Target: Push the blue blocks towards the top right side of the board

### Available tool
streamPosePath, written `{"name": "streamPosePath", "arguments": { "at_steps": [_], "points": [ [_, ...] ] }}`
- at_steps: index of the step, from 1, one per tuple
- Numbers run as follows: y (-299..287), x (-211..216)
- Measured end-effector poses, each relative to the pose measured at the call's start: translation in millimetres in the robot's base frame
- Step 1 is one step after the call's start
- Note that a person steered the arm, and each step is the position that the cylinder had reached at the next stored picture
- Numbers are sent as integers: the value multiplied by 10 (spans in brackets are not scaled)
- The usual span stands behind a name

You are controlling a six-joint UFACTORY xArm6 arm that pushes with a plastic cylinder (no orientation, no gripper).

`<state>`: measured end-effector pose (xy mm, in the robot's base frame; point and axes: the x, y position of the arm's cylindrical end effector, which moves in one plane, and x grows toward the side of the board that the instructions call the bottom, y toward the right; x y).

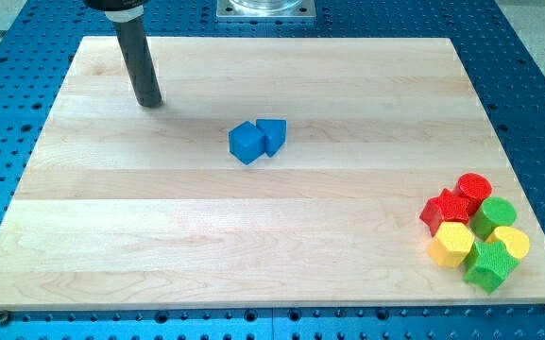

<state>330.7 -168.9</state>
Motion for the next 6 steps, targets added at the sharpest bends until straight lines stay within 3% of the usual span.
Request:
{"name": "streamPosePath", "arguments": {
  "at_steps": [2,4,5,6],
  "points": [
    [-214,5],
    [-121,836],
    [-119,846],
    [243,760]
  ]
}}
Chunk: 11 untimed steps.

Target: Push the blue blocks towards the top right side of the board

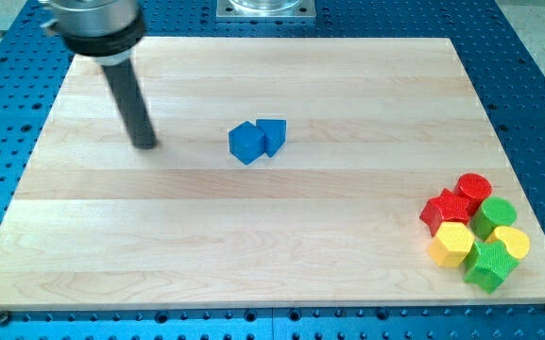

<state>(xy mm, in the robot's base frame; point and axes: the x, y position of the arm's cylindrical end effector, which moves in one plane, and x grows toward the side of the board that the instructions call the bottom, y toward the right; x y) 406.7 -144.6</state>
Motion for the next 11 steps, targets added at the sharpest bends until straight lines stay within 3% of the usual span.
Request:
{"name": "streamPosePath", "arguments": {
  "at_steps": [2,4,6,9,11],
  "points": [
    [150,7],
    [144,561],
    [589,249],
    [668,346],
    [1320,122]
  ]
}}
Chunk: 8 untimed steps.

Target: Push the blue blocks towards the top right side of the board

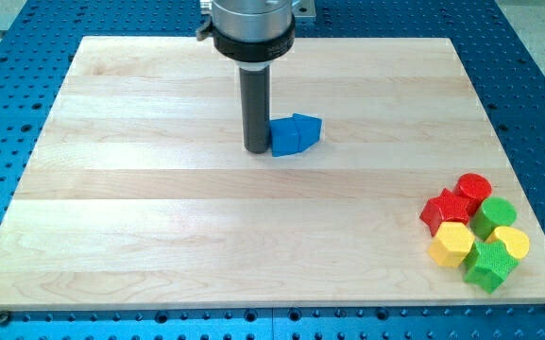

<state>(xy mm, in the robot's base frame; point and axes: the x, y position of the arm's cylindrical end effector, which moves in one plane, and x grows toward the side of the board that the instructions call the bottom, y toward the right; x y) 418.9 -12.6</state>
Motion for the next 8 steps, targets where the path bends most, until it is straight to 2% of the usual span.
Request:
{"name": "streamPosePath", "arguments": {
  "at_steps": [4,6,8],
  "points": [
    [453,75],
    [990,-130],
    [1015,-119]
  ]
}}
